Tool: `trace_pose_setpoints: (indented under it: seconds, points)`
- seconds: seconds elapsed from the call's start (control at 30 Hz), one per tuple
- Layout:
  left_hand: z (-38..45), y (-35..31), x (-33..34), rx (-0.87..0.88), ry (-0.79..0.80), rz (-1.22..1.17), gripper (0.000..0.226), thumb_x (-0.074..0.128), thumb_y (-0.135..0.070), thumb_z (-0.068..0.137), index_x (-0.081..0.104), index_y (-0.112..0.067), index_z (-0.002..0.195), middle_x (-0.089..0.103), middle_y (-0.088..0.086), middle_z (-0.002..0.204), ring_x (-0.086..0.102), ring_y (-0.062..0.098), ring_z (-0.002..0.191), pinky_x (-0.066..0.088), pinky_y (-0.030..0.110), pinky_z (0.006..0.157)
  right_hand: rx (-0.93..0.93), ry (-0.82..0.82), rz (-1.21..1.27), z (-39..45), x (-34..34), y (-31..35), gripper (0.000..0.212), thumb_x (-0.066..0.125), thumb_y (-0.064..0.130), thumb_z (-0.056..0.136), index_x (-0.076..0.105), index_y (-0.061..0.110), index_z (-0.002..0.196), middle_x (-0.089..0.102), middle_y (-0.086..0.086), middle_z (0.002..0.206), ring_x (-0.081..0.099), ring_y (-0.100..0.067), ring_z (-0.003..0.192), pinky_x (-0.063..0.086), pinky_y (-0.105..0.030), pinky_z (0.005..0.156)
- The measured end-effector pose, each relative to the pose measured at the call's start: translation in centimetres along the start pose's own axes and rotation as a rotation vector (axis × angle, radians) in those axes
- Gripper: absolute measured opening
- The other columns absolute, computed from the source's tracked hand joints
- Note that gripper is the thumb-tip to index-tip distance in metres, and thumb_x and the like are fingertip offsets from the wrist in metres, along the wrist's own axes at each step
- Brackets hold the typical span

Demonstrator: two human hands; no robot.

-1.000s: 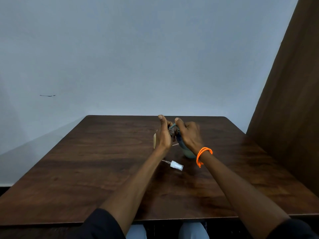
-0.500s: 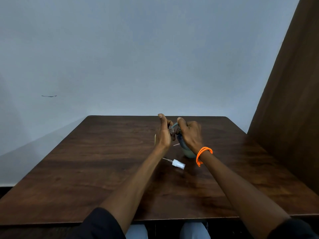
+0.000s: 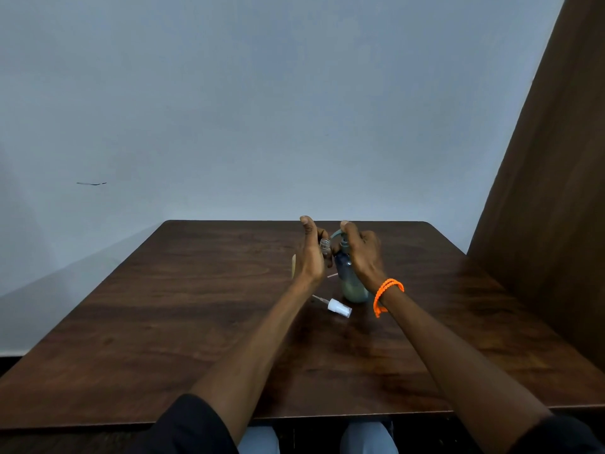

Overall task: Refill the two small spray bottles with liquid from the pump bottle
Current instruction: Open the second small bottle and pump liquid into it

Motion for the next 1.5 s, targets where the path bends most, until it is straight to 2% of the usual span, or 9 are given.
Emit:
trace_pose_setpoints:
  seconds: [0.23,0.33,0.4,0.67,0.93,1.07,1.27,1.43,1.5]
  points:
    - [-0.4,-0.3,-0.5,-0.019,-0.004,-0.018,0.087,0.035,-0.116,0.048,0.048,-0.031,0.051,0.035,-0.009,0.049,0.031,0.010,0.044,0.028,0.027,0.050,0.104,0.101,0.353,-0.1,-0.3,-0.8,0.052,0.053,0.050,0.103,0.072,0.013,0.073,0.071,-0.017,0.074,0.062,-0.035,0.077,0.052,-0.042,0.075]
    - [-0.9,-0.6,-0.3,-0.023,0.018,-0.025,0.085,0.035,-0.115,0.052,0.045,-0.030,0.048,0.033,-0.012,0.048,0.028,0.007,0.043,0.023,0.027,0.051,0.097,0.157,0.233,0.2,-1.2,-0.2,0.045,0.057,0.052,0.101,0.077,0.020,0.076,0.077,-0.006,0.088,0.069,-0.021,0.086,0.054,-0.035,0.084]
    - [-1.0,-0.6,-0.4,-0.029,0.010,-0.015,0.084,0.032,-0.112,0.061,0.045,-0.030,0.048,0.034,-0.012,0.048,0.027,0.008,0.044,0.020,0.032,0.054,0.078,0.165,0.136,0.9,-1.9,1.4,0.045,0.057,0.053,0.096,0.076,0.014,0.084,0.076,0.000,0.091,0.066,-0.009,0.082,0.048,-0.023,0.074]
    - [-0.5,-0.7,0.3,-0.017,-0.009,0.152,0.090,0.018,-0.114,0.062,0.046,-0.029,0.053,0.040,-0.007,0.050,0.034,0.018,0.052,0.032,0.042,0.060,0.101,0.349,-0.383,4.5,-0.9,5.2,0.039,0.052,0.039,0.104,0.075,0.011,0.088,0.073,0.003,0.083,0.066,-0.014,0.080,0.047,-0.028,0.067]
    - [-0.4,-2.3,1.1,0.036,0.036,0.302,0.093,0.007,-0.111,0.066,0.046,-0.027,0.059,0.043,-0.010,0.051,0.039,0.016,0.055,0.041,0.057,0.076,0.287,0.409,-0.344,5.2,-0.7,6.0,0.050,0.040,0.049,0.108,0.072,0.014,0.092,0.075,-0.011,0.107,0.063,-0.020,0.091,0.047,-0.031,0.067]
    - [-1.4,-3.5,1.7,0.060,0.041,0.316,0.094,0.005,-0.094,0.080,0.057,-0.016,0.076,0.049,-0.002,0.063,0.046,0.013,0.064,0.041,0.040,0.072,0.294,0.428,-0.496,5.5,0.0,4.9,0.045,0.043,0.044,0.104,0.072,0.016,0.084,0.075,-0.010,0.107,0.068,-0.027,0.102,0.047,-0.031,0.070]
    - [-1.5,-3.3,2.1,0.047,0.001,0.334,0.077,0.005,-0.067,0.106,0.058,-0.019,0.078,0.061,-0.005,0.076,0.053,0.006,0.069,0.041,0.024,0.072,0.239,0.437,-0.601,5.1,0.7,5.6,0.034,0.044,0.031,0.105,0.068,0.008,0.095,0.071,-0.012,0.095,0.060,-0.025,0.081,0.046,-0.033,0.070]
    - [-1.2,-2.6,2.2,0.041,-0.014,0.252,0.083,0.005,-0.075,0.103,0.064,-0.020,0.081,0.064,0.002,0.082,0.056,0.014,0.078,0.039,0.005,0.066,0.188,0.441,-0.677,4.7,0.7,6.0,0.028,0.044,0.020,0.103,0.067,0.008,0.092,0.070,-0.012,0.091,0.052,-0.017,0.061,0.038,-0.028,0.055]
    - [-1.0,-2.3,2.4,0.033,-0.001,0.225,0.084,0.006,-0.087,0.090,0.066,-0.034,0.065,0.063,-0.003,0.074,0.056,0.015,0.075,0.044,0.021,0.079,0.191,0.432,-0.680,4.6,0.5,5.7,0.028,0.046,0.020,0.101,0.066,0.009,0.086,0.072,-0.012,0.088,0.054,-0.019,0.062,0.037,-0.028,0.054]
Point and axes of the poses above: each hand's wrist, its own z-axis towards the middle knuckle, its own x-axis out of the palm, y = z × x, the point moved 5 cm from there along z, towards the middle knuckle
